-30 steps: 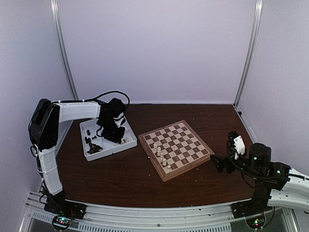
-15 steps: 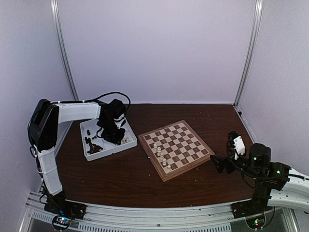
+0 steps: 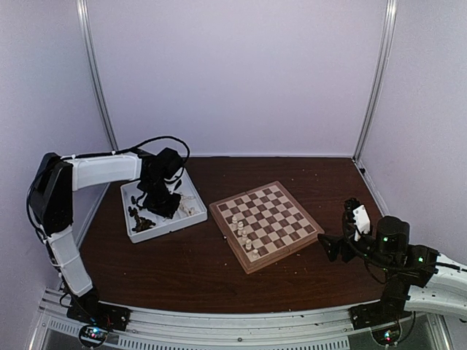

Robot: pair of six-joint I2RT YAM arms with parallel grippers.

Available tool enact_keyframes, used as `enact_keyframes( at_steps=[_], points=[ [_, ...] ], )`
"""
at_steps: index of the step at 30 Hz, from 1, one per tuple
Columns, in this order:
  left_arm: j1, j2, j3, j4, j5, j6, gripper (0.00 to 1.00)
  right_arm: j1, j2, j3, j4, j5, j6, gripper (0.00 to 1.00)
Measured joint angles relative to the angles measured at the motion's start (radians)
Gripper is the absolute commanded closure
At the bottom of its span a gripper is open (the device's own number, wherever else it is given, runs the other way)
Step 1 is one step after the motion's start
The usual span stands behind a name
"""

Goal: Set up the chess pieces on the board
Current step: Pick up the chess piece from the storage box, then place the chess piece on the chessboard.

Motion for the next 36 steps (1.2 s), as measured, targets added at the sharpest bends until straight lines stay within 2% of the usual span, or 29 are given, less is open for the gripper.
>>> enact_keyframes(
  at_steps=[5, 9, 15, 17, 24, 29, 34, 36],
  points=[
    [0.000, -0.091, -0.032, 0.025, 0.121, -0.028, 0.96, 0.000, 0.000, 0.000, 0.001, -0.018, -0.003, 0.01],
    [-0.001, -0.206, -0.094, 0.125, 0.275, -0.114, 0.95, 0.000, 0.033, 0.006, 0.013, -0.081, -0.002, 0.02],
    [-0.018, -0.354, -0.295, 0.350, 0.447, -0.342, 0.94, 0.047, 0.264, 0.172, 0.025, -0.124, -0.002, 0.03],
    [-0.039, -0.370, -0.334, 0.402, 0.465, -0.403, 0.93, 0.081, 0.346, 0.236, 0.047, -0.137, -0.001, 0.04],
    [-0.198, -0.426, -0.483, 0.721, 0.484, -0.717, 0.93, 0.231, 0.537, 0.342, 0.176, -0.146, 0.023, 0.10],
    [-0.308, -0.422, -0.502, 0.957, 0.409, -0.928, 0.92, 0.270, 0.639, 0.369, 0.313, -0.129, 0.067, 0.13],
    [-0.398, -0.340, -0.496, 1.210, 0.326, -1.125, 0.93, 0.285, 0.727, 0.397, 0.416, -0.098, 0.069, 0.20],
    [-0.424, -0.279, -0.487, 1.306, 0.308, -1.193, 0.93, 0.286, 0.755, 0.402, 0.462, -0.087, 0.067, 0.26]
  ],
)
